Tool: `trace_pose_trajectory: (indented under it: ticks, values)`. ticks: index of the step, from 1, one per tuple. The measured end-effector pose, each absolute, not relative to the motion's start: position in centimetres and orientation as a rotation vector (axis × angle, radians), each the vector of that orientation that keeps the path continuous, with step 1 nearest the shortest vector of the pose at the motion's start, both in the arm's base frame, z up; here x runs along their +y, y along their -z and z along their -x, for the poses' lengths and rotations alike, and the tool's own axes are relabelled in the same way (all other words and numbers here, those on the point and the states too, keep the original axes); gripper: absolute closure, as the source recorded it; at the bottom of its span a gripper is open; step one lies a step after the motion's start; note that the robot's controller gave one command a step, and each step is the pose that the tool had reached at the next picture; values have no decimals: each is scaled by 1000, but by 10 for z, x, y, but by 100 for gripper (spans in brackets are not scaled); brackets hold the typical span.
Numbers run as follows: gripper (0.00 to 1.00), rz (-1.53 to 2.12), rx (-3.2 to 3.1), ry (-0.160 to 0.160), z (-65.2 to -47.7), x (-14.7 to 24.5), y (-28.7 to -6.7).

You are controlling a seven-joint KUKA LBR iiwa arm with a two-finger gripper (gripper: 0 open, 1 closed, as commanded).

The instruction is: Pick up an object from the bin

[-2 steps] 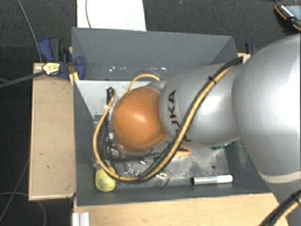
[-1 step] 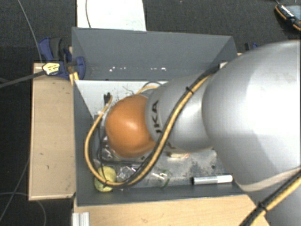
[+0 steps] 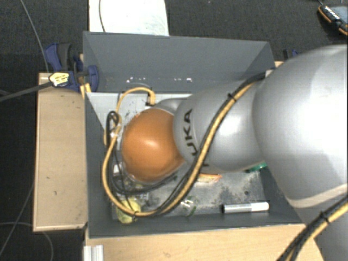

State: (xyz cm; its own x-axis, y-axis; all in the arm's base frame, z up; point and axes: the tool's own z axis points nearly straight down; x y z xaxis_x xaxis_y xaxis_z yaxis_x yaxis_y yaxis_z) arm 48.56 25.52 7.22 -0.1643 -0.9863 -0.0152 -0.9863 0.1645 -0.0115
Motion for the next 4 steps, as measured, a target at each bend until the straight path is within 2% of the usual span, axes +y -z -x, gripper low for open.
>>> trace_pose_trajectory:
  ticks: [1, 3, 4]
  values:
    - [100, 2017, 2384, -2, -486, 255, -72]
    - [100, 2010, 2386, -5, -485, 256, -98]
    - [100, 2000, 2395, -7, -485, 256, -101]
